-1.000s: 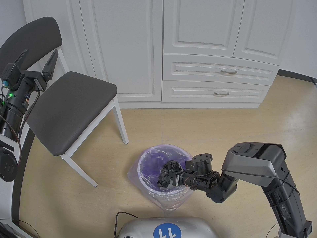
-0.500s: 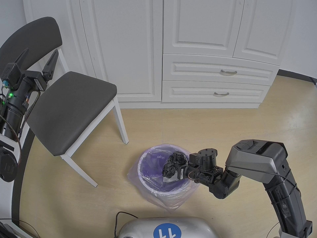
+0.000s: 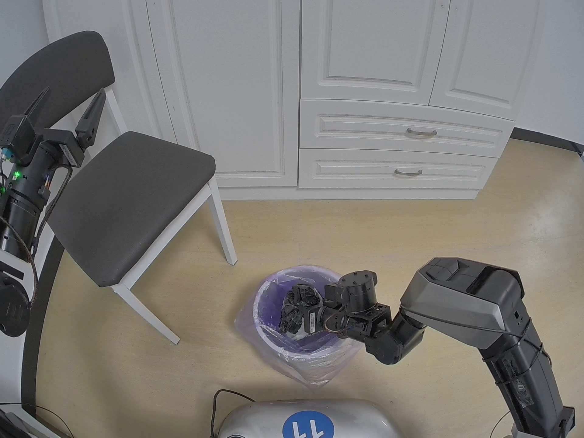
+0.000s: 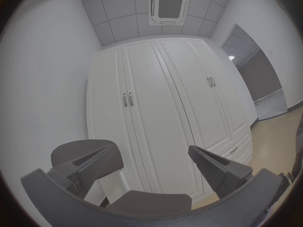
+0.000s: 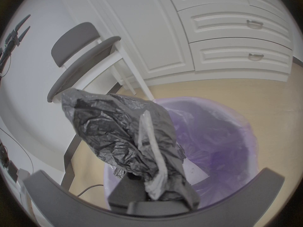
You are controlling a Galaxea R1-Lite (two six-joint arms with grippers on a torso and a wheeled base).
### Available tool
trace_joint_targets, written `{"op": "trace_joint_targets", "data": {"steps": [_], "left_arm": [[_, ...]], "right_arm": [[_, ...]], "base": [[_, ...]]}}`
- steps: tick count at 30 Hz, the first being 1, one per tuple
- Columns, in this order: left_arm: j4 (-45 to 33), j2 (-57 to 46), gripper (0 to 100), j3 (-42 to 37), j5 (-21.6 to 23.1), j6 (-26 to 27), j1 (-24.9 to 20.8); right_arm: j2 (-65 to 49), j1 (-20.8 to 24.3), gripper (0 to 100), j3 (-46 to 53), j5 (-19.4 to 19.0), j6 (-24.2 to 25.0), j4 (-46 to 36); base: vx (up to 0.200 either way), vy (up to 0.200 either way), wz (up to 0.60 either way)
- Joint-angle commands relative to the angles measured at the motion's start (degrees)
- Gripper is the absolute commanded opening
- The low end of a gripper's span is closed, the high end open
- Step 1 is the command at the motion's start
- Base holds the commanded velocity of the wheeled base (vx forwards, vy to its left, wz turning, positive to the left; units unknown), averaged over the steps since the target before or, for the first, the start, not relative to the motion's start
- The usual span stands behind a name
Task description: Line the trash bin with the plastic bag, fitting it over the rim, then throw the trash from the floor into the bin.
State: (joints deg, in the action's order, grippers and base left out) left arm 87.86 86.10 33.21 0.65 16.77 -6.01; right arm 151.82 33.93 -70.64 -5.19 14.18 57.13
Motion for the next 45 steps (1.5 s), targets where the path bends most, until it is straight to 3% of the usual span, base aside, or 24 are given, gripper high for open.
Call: {"op": "trace_joint_targets", "data": {"steps": [1, 6, 16, 19, 22, 27, 35, 40, 45], "left_arm": [[0.03, -1.02, 100, -0.34, 0.06, -0.43, 0.03], [0.03, -1.11, 100, -0.25, 0.06, -0.51, 0.12], [-0.05, -1.20, 100, 0.10, 0.06, -1.04, 0.65], [-0.05, -1.64, 100, 0.10, 0.06, -1.66, 0.65], [-0.05, -2.43, 100, -0.25, 0.06, -1.74, 0.65], [-0.05, -4.54, 100, -0.78, 0.06, -2.36, 0.65], [-0.05, -5.07, 100, -0.95, 0.14, -3.15, 0.65], [-0.05, -5.15, 100, -0.86, 0.14, -3.15, 0.65], [-0.05, -5.33, 100, -0.86, 0.14, -3.15, 0.65]], "right_arm": [[1.55, -0.79, 0, -10.13, -1.93, -2.05, -10.98], [4.45, -1.93, 0, -18.56, -2.45, -4.25, -19.51], [5.94, -2.99, 0, -21.90, -1.49, -5.30, -18.80], [5.24, -2.90, 0, -19.71, 0.27, -4.69, -10.28], [3.74, -2.55, 0, -15.49, 0.27, -4.86, -7.38], [1.37, -1.32, 0, -8.63, 0.18, -5.39, -7.64], [0.23, 0.09, 0, -5.56, -0.17, -5.48, -8.35], [-5.40, 0.88, 0, -4.94, -1.13, -7.94, -27.77], [-4.08, 0.70, 0, -7.75, -1.57, -7.85, -26.10]], "base": [[0.000, 0.000, 0.00], [0.000, 0.000, 0.00], [0.000, 0.000, 0.00], [0.000, 0.000, 0.00], [0.000, 0.000, 0.00], [0.000, 0.000, 0.00], [0.000, 0.000, 0.00], [0.000, 0.000, 0.00], [0.000, 0.000, 0.00]]}}
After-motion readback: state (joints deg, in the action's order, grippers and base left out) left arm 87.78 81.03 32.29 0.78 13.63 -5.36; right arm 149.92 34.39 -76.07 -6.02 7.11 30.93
